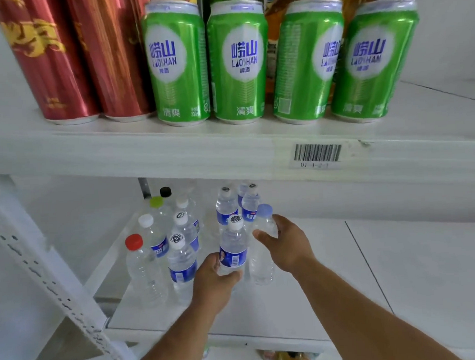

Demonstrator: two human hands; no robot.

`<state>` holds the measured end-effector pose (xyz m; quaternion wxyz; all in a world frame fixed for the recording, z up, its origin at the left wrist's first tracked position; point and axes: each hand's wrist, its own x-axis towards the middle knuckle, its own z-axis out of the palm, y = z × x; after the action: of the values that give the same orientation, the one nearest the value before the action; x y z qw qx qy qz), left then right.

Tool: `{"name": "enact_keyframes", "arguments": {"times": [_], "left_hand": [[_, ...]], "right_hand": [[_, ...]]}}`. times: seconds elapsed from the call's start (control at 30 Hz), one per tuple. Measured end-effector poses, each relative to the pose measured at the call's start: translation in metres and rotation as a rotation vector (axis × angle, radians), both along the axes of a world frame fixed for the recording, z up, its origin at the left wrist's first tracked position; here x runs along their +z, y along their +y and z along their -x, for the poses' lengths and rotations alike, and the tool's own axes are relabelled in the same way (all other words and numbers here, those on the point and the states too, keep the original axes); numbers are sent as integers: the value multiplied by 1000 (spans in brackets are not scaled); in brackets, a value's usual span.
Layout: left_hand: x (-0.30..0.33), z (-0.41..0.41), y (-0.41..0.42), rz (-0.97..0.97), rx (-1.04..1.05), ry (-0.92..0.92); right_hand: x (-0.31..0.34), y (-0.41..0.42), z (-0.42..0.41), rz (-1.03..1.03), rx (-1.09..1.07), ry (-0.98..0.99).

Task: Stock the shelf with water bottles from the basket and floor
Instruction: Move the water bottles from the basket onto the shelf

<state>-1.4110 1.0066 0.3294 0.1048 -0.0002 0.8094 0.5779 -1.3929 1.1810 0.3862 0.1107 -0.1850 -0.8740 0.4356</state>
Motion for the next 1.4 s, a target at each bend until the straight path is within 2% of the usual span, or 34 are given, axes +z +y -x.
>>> {"name": "enact_keyframes", "arguments": {"times": [0.33, 0.7, 1.2, 1.4], "left_hand": [[-31, 58, 24, -45, 103, 9], [-42, 86, 33, -30, 125, 8], [-48, 91, 32, 36, 57, 23], [-45, 81, 32, 41, 25, 46]], "right_hand": [[-25, 8, 57, -10, 3, -57], [-39, 9, 67, 19, -12, -73], [-46, 6, 75, 47, -52, -64], [-47, 9, 69, 82, 24, -100]]}}
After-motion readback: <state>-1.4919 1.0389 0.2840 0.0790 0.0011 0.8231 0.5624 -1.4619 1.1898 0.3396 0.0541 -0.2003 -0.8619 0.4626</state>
